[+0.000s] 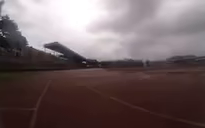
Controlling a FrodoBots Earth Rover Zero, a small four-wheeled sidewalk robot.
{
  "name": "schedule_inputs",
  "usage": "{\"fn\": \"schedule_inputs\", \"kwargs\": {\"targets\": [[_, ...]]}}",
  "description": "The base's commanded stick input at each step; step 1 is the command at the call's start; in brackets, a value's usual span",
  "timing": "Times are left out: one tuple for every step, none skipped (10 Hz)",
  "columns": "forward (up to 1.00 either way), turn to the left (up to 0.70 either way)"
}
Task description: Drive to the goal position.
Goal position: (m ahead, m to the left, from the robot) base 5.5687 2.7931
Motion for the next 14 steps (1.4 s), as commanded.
{"fn": "schedule_inputs", "kwargs": {"targets": [[0.50,0.00],[0.50,0.00],[0.50,0.00],[0.50,0.00],[0.50,0.00],[0.50,0.00],[0.50,0.00],[0.50,0.00],[0.50,0.00],[0.50,0.00],[0.50,0.00],[0.50,0.00],[0.50,0.00],[0.50,0.00]]}}
